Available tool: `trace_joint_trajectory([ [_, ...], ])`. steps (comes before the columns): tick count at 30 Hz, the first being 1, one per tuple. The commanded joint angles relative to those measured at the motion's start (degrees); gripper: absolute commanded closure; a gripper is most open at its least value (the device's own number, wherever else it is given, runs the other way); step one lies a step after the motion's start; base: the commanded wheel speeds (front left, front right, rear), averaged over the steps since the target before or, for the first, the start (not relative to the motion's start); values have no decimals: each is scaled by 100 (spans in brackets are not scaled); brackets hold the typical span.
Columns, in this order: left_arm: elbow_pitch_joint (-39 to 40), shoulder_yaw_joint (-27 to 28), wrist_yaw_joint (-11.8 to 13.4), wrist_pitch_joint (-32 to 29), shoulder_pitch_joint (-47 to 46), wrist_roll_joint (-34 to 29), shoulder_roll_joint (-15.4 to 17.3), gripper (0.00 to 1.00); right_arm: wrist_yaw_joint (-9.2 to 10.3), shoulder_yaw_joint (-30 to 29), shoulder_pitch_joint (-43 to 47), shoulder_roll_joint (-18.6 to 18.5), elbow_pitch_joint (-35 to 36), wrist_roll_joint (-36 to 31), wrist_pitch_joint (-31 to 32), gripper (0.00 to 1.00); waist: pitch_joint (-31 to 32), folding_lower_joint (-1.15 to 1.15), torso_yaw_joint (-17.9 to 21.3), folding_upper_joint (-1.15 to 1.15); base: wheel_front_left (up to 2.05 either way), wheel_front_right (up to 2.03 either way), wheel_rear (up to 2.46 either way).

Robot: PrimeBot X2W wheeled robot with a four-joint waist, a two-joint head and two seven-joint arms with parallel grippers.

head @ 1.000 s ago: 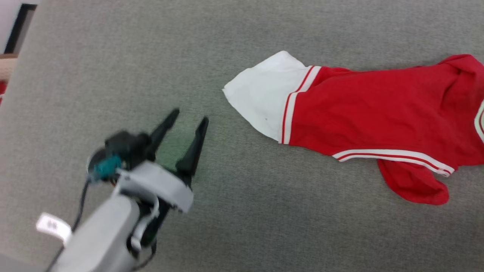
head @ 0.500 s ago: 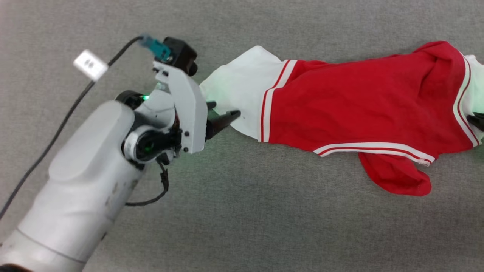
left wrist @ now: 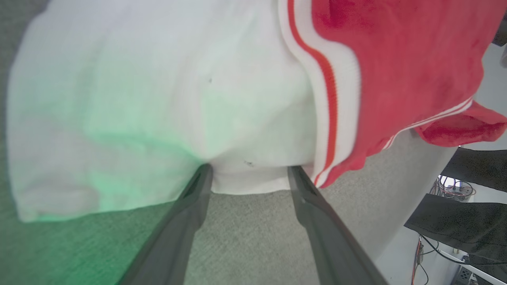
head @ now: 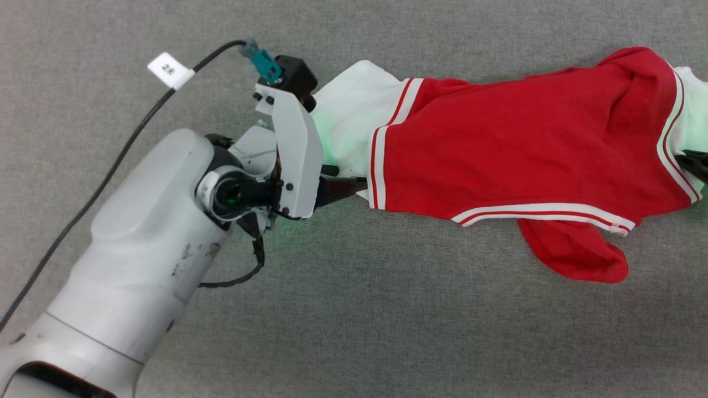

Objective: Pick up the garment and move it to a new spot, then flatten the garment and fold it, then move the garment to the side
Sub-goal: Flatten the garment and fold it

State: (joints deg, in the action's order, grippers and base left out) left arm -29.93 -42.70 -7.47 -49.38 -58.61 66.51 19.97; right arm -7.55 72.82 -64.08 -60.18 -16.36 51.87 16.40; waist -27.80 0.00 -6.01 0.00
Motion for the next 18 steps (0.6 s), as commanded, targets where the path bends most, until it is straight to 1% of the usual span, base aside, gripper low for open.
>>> trace_joint_trajectory([
  [1, -261, -242, 27, -16, 240, -97, -126, 30, 12, 112, 97, 130, -64, -15, 41, 100, -30, 0, 9, 0, 0, 0, 0],
  [2, -343, -313, 24, -16, 240, -129, -140, 63, 12, 112, 88, 142, -60, -5, 23, 100, -37, 0, 16, 0, 0, 0, 0],
  [3, -407, -353, 20, 16, 246, -131, -163, 100, 12, 113, 76, 156, -57, 6, 6, 100, -38, 0, 25, 0, 0, 0, 0],
  [6, -484, -344, 14, 106, 241, 28, -241, 100, 12, 106, 16, 191, -39, 40, -111, 100, 1, 0, 64, 0, 0, 0, 0],
  [10, -402, -174, 13, 502, 174, 187, -77, 100, 11, 77, -110, 122, -4, 135, -413, 100, 143, 0, 128, 0, 0, 0, 0],
  [15, 48, 183, 7, 1195, 168, 468, 209, 100, 11, 60, -257, -163, 196, 346, -879, 100, 424, 0, 207, 0, 0, 0, 0],
  [18, 352, 321, 7, 1549, 230, 554, 356, 100, 11, 64, -337, -442, 431, 326, -981, 100, 576, 0, 236, 0, 0, 0, 0],
])
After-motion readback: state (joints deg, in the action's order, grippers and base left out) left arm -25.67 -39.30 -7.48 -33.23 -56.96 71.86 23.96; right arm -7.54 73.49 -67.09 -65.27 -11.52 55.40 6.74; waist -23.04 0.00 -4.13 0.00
